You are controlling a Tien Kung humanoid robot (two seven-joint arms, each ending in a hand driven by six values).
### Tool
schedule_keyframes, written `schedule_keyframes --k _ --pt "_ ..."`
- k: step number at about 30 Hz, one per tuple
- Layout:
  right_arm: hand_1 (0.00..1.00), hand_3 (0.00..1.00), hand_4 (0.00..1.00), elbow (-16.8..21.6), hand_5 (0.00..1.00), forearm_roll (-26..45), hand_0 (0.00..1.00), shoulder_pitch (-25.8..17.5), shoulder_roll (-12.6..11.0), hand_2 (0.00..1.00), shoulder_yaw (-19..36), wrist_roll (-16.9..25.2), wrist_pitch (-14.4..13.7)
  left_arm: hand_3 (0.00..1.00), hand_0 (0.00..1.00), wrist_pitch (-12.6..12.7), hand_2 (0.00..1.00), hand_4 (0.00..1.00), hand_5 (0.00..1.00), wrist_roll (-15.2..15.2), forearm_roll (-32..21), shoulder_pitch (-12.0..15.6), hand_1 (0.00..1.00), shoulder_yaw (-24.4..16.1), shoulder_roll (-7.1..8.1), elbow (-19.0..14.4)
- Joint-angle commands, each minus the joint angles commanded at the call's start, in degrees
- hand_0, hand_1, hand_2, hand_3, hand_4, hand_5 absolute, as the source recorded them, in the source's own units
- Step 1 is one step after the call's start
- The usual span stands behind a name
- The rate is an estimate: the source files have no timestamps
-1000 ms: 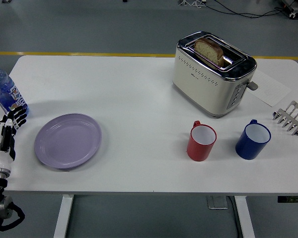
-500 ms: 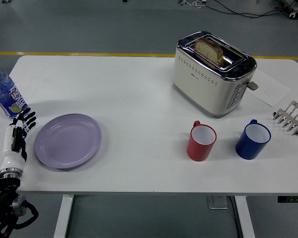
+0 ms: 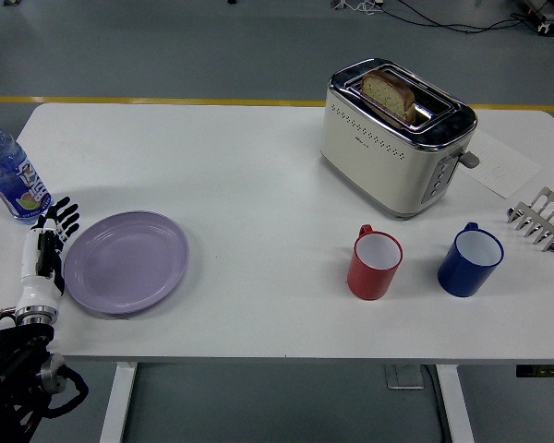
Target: Push plate across desktop
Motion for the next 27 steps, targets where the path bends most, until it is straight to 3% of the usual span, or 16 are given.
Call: schedule_keyframes --k 13,27 --pt "0.625 0.587 0.385 0.0 0.188 0.1 0.639 -0.3 -0.1 0.659 -0.1 0.0 0.1 0.769 0.806 0.7 0.806 0.473 0.998 0.0 -1.9 -2.2 0.819 2.8 -2.48 0.9" --pt "0.625 0.587 0.385 0.0 0.186 0.4 0.640 -0.7 -0.3 0.659 -0.5 -0.1 0.1 0.763 0.804 1.1 0.804 0.467 0.998 0.0 -3.7 -3.5 0.817 6.2 -3.96 0.5"
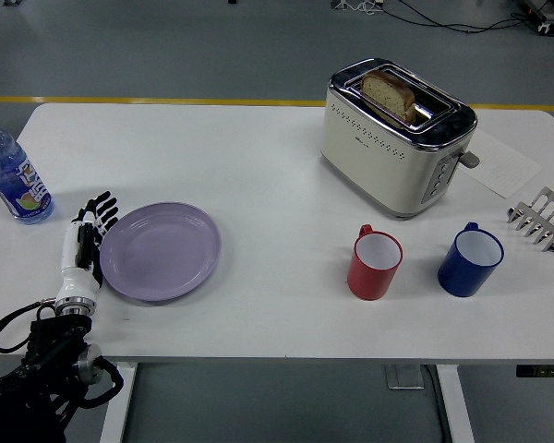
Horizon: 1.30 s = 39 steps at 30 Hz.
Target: Push plate across desktop
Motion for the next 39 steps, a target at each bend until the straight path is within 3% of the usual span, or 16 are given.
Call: schedule_keyframes --k 20,32,39 --pt "0.625 0.587 0.387 0.0 0.185 0.6 0.641 0.4 -0.1 0.659 -0.5 0.1 0.1 0.755 0.799 0.7 0.801 0.458 0.998 0.0 -5.2 -4.3 0.814 9.5 -2.13 -0.9" --pt "0.625 0.588 0.388 0.0 0.184 0.5 0.641 0.3 0.1 0.659 -0.6 0.0 0.2 0.750 0.798 1.3 0.800 0.457 0.998 0.0 -10.1 -5.4 0.812 16.2 -2.91 -1.5" --pt "0.625 0.588 0.389 0.0 0.185 0.8 0.642 0.4 0.1 0.659 -0.8 0.1 0.1 0.751 0.797 1.7 0.800 0.457 0.998 0.0 -11.1 -6.4 0.812 17.7 -3.49 -2.2"
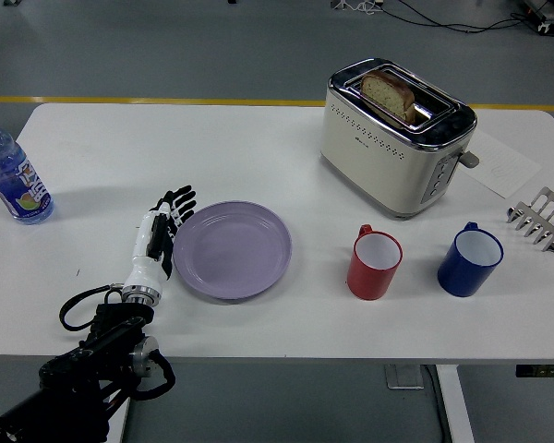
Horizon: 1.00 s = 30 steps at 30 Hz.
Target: Push plate across desktop
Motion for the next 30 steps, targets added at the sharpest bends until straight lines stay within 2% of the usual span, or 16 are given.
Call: schedule_keyframes --k 5,8,14,30 --pt "0.625 0.587 0.389 0.0 0.184 0.2 0.641 0.0 0.0 0.659 -0.2 0.0 0.0 0.748 0.796 0.0 0.799 0.455 0.998 0.0 -1.1 -0.5 0.811 1.2 -0.64 -0.1" --pt "0.625 0.587 0.389 0.0 0.184 0.0 0.641 0.0 0.0 0.659 -0.1 0.0 0.0 0.748 0.796 0.1 0.799 0.455 0.998 0.0 -2.2 -0.9 0.811 3.2 -1.10 -0.1" --pt "0.625 0.588 0.390 0.0 0.184 0.2 0.642 0.0 0.0 0.659 -0.2 0.0 0.0 0.747 0.796 0.2 0.799 0.456 0.998 0.0 -3.7 -1.6 0.811 6.3 -1.10 -0.1" --pt "0.625 0.588 0.391 0.0 0.185 0.3 0.642 -0.2 0.0 0.659 -0.5 0.0 0.1 0.745 0.795 0.5 0.800 0.453 0.998 0.0 -5.5 -3.5 0.810 10.4 -1.10 -0.2"
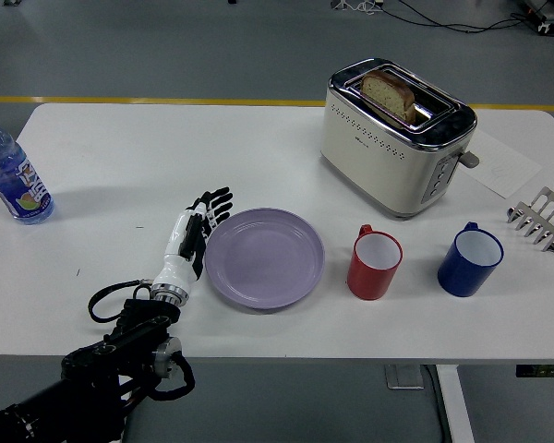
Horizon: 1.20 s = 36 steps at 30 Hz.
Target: Push plate across desktop
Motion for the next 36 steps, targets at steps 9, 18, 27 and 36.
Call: schedule_keyframes --k 9,18,27,36 --pt "0.625 0.588 0.392 0.0 0.183 0.0 0.642 -0.3 -0.1 0.659 0.1 -0.1 0.0 0.744 0.793 0.1 0.799 0.453 0.998 0.0 0.2 0.1 0.809 0.3 0.00 -0.2" --pt "0.625 0.588 0.393 0.0 0.184 0.0 0.642 -0.4 -0.3 0.659 0.1 0.0 0.0 0.735 0.784 1.2 0.797 0.451 0.998 0.0 2.1 0.6 0.792 -4.6 0.00 -0.8" --pt "0.624 0.588 0.393 0.0 0.184 -0.1 0.642 -0.5 -0.6 0.659 0.5 0.1 -0.2 0.700 0.737 0.5 0.755 0.449 0.998 0.0 10.6 3.3 0.744 -14.2 4.26 -6.6" --pt "0.625 0.588 0.393 0.0 0.184 0.1 0.642 -0.1 -0.8 0.659 1.0 0.3 -0.4 0.636 0.651 -8.1 0.654 0.457 0.998 8.3 18.7 9.2 0.652 -27.7 12.00 -17.1"
